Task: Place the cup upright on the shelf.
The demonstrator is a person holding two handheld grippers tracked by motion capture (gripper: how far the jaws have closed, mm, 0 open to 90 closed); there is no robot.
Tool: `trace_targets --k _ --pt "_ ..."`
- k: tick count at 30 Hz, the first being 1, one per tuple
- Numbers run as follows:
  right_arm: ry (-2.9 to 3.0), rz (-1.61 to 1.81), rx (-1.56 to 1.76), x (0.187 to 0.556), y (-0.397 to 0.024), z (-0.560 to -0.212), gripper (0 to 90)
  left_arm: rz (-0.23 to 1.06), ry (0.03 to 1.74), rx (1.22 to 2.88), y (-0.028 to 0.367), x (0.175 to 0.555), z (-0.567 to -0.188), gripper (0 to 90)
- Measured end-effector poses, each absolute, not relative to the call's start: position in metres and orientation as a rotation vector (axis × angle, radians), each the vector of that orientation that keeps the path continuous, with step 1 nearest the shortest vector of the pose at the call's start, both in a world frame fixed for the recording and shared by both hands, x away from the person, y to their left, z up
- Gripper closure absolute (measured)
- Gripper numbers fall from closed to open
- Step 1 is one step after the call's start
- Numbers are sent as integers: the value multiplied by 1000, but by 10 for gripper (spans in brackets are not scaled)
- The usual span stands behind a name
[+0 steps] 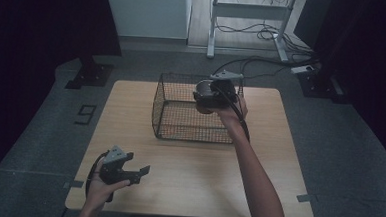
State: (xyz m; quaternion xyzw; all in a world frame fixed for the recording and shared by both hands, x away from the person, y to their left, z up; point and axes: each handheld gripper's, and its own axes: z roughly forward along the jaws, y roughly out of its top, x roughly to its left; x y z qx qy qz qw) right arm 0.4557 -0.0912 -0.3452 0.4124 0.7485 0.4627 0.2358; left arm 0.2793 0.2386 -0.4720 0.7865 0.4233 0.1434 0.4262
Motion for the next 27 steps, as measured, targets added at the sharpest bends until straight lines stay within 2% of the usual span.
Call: trace_targets --k 27 --pt "2060 1230 1243 507 -92 -380 135 357 1074 1963 242 281 -475 157"
